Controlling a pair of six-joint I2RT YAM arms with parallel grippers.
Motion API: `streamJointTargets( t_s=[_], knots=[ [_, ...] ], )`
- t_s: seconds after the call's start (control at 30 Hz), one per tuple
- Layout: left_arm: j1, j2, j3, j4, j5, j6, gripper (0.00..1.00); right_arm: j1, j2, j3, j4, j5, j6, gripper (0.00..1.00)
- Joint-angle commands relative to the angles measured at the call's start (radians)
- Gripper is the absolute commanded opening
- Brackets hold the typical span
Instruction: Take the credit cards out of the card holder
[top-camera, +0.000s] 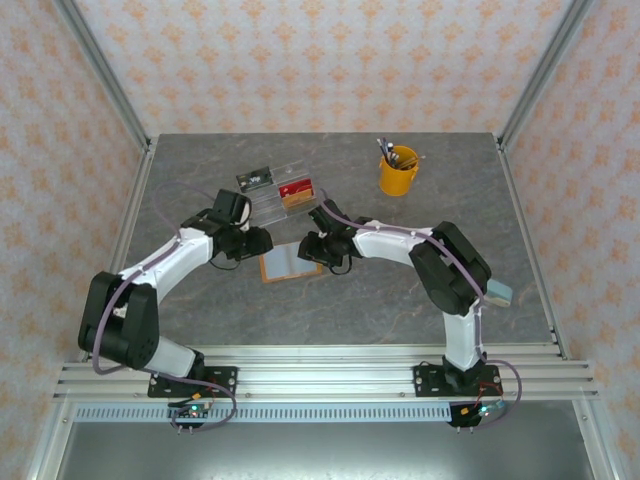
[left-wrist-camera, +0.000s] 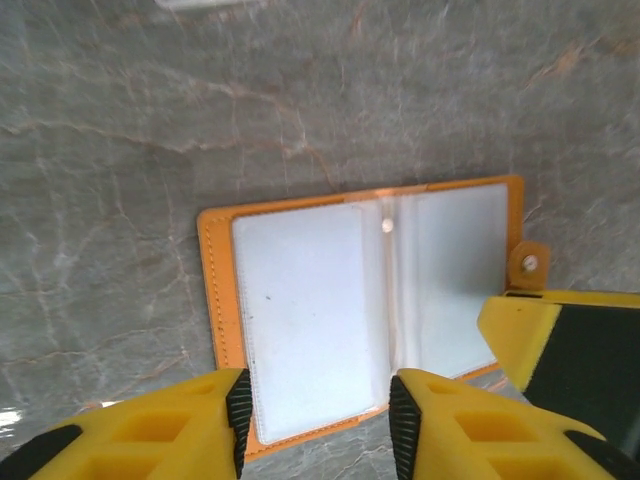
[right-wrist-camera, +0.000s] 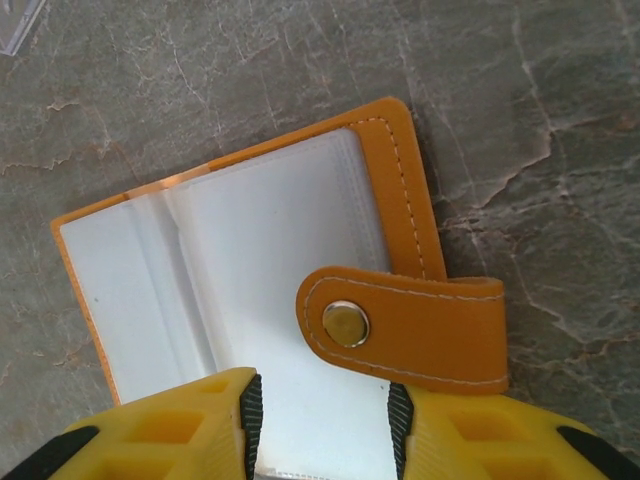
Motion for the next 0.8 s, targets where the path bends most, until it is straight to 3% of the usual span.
streamJointTargets(
  t_s=[0.0,0.17,0.37,0.77],
  knots=[
    [-0.013,0.046,-0.002,0.013,0.004,-0.025,0.42,0.009,0.015,0.026,-0.04,0.013,0.0,0.4],
    [-0.023,0.109,-0.01,0.02,-0.026,-0.075,0.36,0.009,-0.005,0.021,-0.075,0.056,-0.027,0.41],
    [-0.032,0.177,-0.012,0.043,-0.02,-0.098,0.18,0.009,-0.028,0.02,-0.085,0.056,-0.043,0.4],
    [-0.035,0.236,-0.002,0.037,-0.031,-0.103,0.13,0.011,-0.032,0.018,-0.141,0.124,-0.056,0.39]
  ],
)
